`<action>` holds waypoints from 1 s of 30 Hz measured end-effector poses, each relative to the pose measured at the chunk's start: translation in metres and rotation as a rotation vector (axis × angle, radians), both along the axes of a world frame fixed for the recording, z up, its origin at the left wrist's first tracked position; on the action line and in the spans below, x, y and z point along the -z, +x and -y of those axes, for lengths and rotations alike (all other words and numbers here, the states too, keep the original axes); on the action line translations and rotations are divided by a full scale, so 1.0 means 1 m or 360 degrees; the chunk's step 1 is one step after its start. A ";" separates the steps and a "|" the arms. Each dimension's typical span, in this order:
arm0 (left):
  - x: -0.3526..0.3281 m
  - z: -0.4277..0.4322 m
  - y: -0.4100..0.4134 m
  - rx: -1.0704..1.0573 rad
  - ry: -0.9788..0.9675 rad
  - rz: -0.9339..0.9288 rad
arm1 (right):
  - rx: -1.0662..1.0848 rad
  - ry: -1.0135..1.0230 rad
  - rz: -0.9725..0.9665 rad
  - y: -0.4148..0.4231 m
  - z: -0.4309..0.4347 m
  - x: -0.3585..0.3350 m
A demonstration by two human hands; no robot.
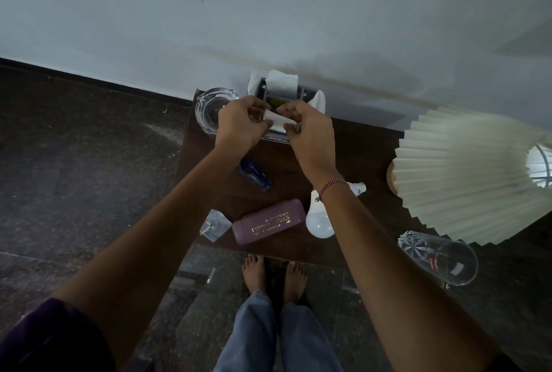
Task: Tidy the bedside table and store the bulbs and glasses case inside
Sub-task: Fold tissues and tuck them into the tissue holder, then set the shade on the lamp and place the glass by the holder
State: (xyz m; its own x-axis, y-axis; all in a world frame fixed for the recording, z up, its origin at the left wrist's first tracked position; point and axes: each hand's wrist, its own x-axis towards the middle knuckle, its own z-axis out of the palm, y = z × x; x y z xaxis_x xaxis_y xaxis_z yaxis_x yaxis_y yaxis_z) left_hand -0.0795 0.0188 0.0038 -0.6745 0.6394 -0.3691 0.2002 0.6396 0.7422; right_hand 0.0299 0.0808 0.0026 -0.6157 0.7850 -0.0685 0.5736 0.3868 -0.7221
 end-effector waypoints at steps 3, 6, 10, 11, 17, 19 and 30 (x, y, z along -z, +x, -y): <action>-0.001 0.001 -0.001 0.0020 -0.0003 -0.0053 | -0.0021 -0.0027 0.0012 -0.001 -0.001 0.001; 0.000 0.003 -0.001 0.0003 0.0004 -0.0056 | -0.0028 -0.0022 0.0019 -0.001 0.000 0.002; 0.001 0.012 -0.001 -0.0021 0.0074 -0.0084 | -0.0039 0.0016 -0.0003 0.003 0.002 0.002; 0.000 0.015 -0.001 -0.0031 0.0086 -0.0098 | -0.0029 0.0032 -0.0017 0.004 0.002 0.002; -0.006 0.027 0.006 -0.0142 0.0130 -0.0148 | 0.0028 0.0086 -0.0136 0.008 0.007 -0.005; -0.008 0.030 0.011 -0.0182 0.0147 -0.0136 | 0.0032 0.0084 -0.0172 0.009 0.009 -0.007; -0.008 0.048 0.049 -0.0169 0.0139 0.0119 | 0.0083 0.0028 -0.0213 0.036 0.028 -0.008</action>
